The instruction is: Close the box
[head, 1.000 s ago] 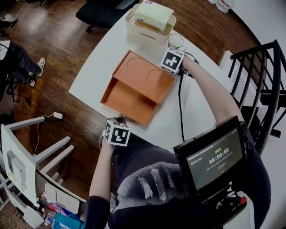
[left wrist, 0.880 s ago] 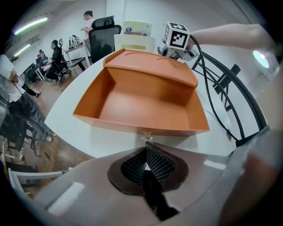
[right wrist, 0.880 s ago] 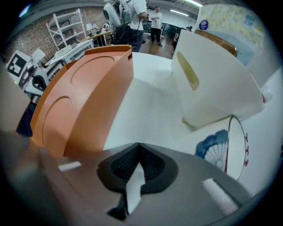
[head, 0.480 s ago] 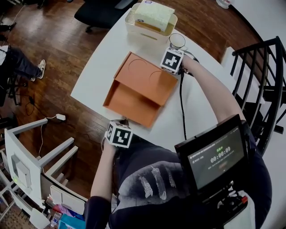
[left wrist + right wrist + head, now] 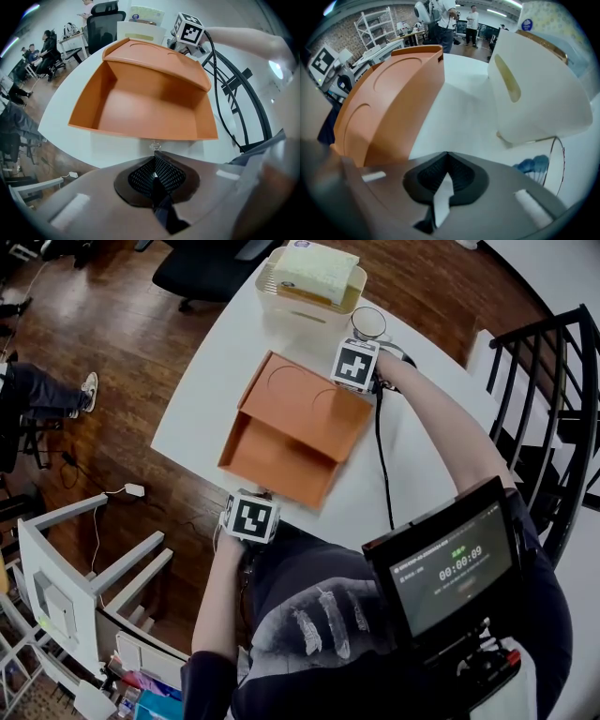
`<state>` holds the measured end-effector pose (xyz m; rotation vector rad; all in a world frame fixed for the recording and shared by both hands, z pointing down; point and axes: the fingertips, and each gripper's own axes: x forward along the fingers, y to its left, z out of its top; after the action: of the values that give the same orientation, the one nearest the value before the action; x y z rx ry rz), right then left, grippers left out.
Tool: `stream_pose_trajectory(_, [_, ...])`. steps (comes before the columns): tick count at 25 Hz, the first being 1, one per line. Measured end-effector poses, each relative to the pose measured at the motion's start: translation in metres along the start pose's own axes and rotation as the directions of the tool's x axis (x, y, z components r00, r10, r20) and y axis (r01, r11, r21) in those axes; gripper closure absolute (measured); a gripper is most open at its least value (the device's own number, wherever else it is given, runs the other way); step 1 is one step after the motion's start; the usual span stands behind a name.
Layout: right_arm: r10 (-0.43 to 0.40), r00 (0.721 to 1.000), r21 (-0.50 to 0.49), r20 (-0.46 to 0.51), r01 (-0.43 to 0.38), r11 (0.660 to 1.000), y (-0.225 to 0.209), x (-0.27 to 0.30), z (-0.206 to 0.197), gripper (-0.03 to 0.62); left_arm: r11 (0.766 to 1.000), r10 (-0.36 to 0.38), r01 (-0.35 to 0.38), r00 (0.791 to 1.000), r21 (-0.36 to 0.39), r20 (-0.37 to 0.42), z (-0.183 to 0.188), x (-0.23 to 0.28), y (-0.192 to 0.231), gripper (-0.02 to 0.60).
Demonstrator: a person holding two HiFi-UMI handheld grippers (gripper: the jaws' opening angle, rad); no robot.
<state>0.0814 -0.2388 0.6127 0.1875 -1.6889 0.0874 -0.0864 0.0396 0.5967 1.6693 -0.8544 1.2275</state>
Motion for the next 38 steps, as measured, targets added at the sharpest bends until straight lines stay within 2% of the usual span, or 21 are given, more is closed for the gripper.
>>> stream_pose_trajectory(5, [0.01, 1.0, 0.025, 0.013, -0.01, 1.0, 0.0, 0.0, 0.001, 0.589, 1.0, -0.018, 0.018, 1.0, -0.005, -0.02, -0.002, 0.0, -0.003, 0.566])
stream_pose_trajectory(8, [0.012, 1.0, 0.053, 0.006, -0.013, 0.999, 0.0, 0.0, -0.001, 0.589, 1.0, 0.003, -0.004, 1.0, -0.005, -0.027, 0.0, -0.005, 0.001, 0.566])
stream_pose_trajectory(15, [0.016, 1.0, 0.017, -0.018, -0.015, 1.0, 0.001, -0.001, -0.002, 0.589, 1.0, -0.014, 0.014, 1.0, 0.007, -0.028, -0.003, -0.008, 0.003, 0.566])
stream_pose_trajectory(17, [0.019, 1.0, 0.019, -0.014, -0.019, 1.0, 0.001, -0.002, -0.001, 0.589, 1.0, -0.02, 0.021, 1.0, 0.005, -0.012, -0.003, -0.008, 0.004, 0.566])
stream_pose_trajectory(20, [0.026, 1.0, 0.03, -0.013, -0.026, 0.999, 0.001, -0.002, -0.002, 0.589, 1.0, -0.017, 0.018, 0.998, -0.02, 0.061, 0.007, -0.008, 0.004, 0.566])
stream_pose_trajectory(22, [0.026, 1.0, 0.042, -0.017, -0.026, 0.999, 0.0, -0.002, -0.004, 0.589, 1.0, -0.014, 0.014, 0.996, 0.004, 0.087, 0.014, -0.004, 0.003, 0.566])
stream_pose_trajectory(24, [0.028, 0.999, 0.04, -0.017, -0.027, 0.999, 0.0, -0.003, -0.004, 0.589, 0.999, -0.007, 0.004, 0.997, 0.039, 0.075, 0.017, -0.003, 0.003, 0.566])
stream_pose_trajectory(27, [0.033, 0.999, 0.042, -0.012, -0.032, 0.999, 0.001, -0.003, -0.004, 0.589, 1.0, -0.023, 0.022, 0.998, 0.015, 0.057, 0.015, -0.006, 0.003, 0.566])
stream_pose_trajectory(31, [0.045, 0.999, 0.051, 0.006, -0.045, 0.998, 0.001, -0.004, -0.003, 0.589, 1.0, 0.008, -0.009, 0.999, 0.016, 0.047, 0.016, -0.009, 0.009, 0.566])
stream_pose_trajectory(36, [0.045, 0.999, 0.069, 0.008, -0.045, 0.997, 0.001, -0.003, -0.003, 0.589, 0.999, -0.041, 0.04, 0.998, 0.016, 0.053, 0.018, -0.006, 0.0, 0.566])
stream_pose_trajectory(38, [0.042, 0.999, 0.072, 0.003, -0.042, 0.996, 0.001, -0.002, -0.003, 0.589, 0.999, -0.03, 0.029, 0.998, 0.014, 0.05, 0.018, -0.007, 0.004, 0.566])
